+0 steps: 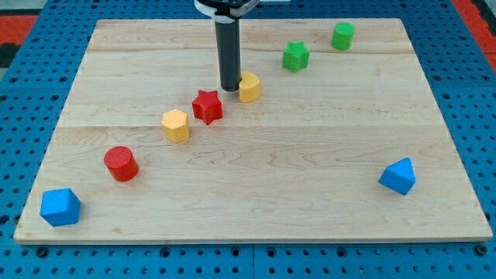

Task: Place the blue triangle to the top right of the yellow heart

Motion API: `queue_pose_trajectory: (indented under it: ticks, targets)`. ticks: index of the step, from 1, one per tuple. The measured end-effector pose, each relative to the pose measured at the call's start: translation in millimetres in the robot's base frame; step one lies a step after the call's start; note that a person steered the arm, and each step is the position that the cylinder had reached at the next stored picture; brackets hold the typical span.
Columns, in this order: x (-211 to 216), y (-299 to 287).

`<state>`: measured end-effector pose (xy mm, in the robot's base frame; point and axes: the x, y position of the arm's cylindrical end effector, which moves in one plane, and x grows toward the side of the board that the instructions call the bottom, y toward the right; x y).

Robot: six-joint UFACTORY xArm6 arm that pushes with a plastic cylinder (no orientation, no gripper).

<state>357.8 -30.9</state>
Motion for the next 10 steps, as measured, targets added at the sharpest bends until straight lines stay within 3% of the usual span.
queue_pose_trajectory:
  ticks: [1,4,5,6,8,9,10]
  targets:
    - [-29,-24]
    - [-37,69]
    - [-14,101]
    - [39,143]
    - [133,290]
    - [195,300]
    - [228,253]
